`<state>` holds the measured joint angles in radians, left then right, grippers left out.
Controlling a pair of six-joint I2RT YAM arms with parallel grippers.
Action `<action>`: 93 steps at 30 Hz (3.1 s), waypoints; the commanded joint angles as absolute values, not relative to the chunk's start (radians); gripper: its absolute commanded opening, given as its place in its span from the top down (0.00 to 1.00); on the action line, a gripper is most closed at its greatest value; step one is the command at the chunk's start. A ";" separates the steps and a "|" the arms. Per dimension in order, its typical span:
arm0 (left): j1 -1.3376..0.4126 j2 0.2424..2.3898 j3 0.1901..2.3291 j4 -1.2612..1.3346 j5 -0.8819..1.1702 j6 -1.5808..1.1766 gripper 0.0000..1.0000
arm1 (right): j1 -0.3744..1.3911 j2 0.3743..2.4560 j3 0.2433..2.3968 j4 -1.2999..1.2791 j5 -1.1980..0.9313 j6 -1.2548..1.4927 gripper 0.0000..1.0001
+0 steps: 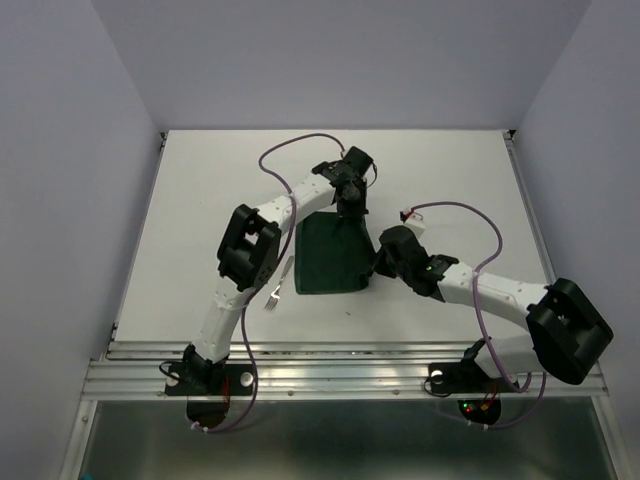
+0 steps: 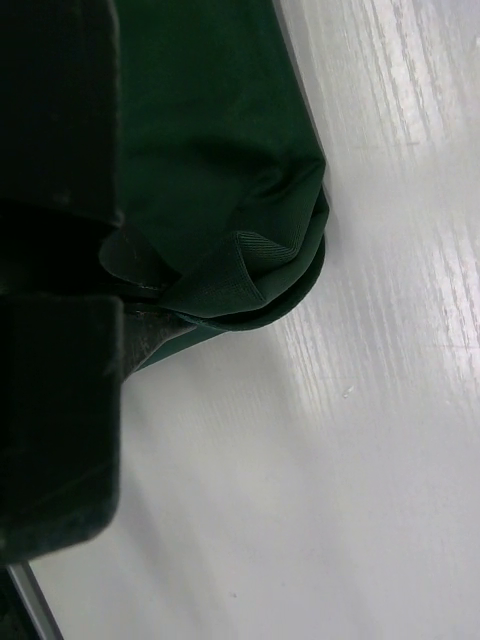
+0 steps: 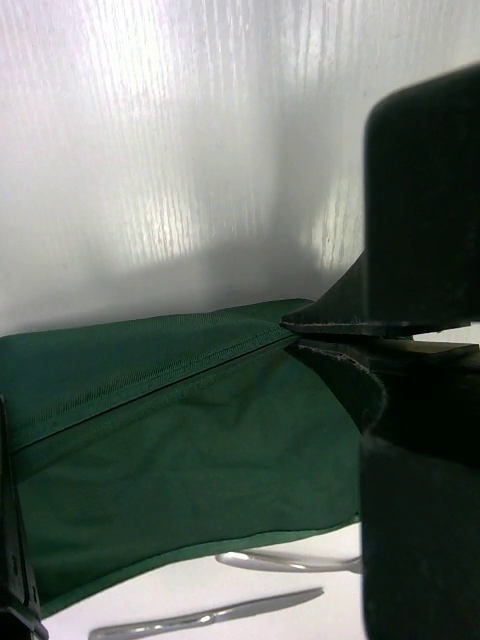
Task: Fold the napkin into a case and place the utensils inside
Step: Turn over the upper triangle folded napkin at the center of the board, then move the lower triangle-folded napkin to the center of the board.
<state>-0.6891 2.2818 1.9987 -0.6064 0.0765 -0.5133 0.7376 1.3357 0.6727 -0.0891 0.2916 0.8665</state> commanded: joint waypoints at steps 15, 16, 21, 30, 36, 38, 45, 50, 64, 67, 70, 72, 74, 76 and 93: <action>-0.626 2.352 2.117 -0.376 -0.005 -0.483 1.00 | 0.752 1.336 0.678 -0.448 0.396 0.838 0.98; -0.626 2.359 2.117 -0.367 0.027 -0.491 1.00 | 0.752 1.339 0.678 -0.448 0.403 0.836 0.95; -0.627 2.381 2.109 -0.331 0.083 -0.505 1.00 | 0.752 1.365 0.677 -0.453 0.419 0.828 0.83; -0.632 2.402 2.114 -0.316 0.184 -0.494 0.26 | 0.752 1.342 0.689 -0.462 0.439 0.819 0.54; -0.641 2.387 2.129 -0.327 0.207 -0.473 0.19 | 0.752 1.292 0.735 -0.483 0.466 0.805 0.50; -0.641 2.382 2.131 -0.328 0.207 -0.469 0.17 | 0.752 1.282 0.747 -0.492 0.472 0.802 0.49; -0.646 2.326 2.152 -0.336 0.161 -0.443 0.04 | 0.703 1.270 0.799 -0.499 0.463 0.756 0.46; -0.644 2.287 2.195 -0.360 0.107 -0.428 0.04 | 0.640 1.304 0.860 -0.488 0.434 0.703 0.46; -0.624 1.999 1.802 -0.364 -0.090 -0.442 0.43 | 0.431 1.647 1.129 -0.336 0.201 0.520 0.68; -0.617 1.948 1.668 -0.345 -0.106 -0.454 0.67 | 0.420 1.729 1.158 -0.325 0.186 0.502 0.75; -0.608 1.910 1.554 -0.313 -0.100 -0.466 1.00 | 0.410 1.784 1.166 -0.322 0.192 0.502 0.81; -0.606 1.896 1.514 -0.302 -0.103 -0.471 1.00 | 0.410 1.793 1.145 -0.318 0.204 0.506 0.83; -0.603 1.875 1.462 -0.293 -0.103 -0.469 1.00 | 0.410 1.790 1.115 -0.310 0.198 0.514 0.85; -0.600 1.858 1.433 -0.290 -0.104 -0.466 1.00 | 0.410 1.778 1.051 -0.298 0.177 0.532 0.87; -0.675 1.991 1.679 -0.382 -0.077 -0.442 0.76 | 0.571 1.293 0.713 -0.359 0.244 0.772 0.75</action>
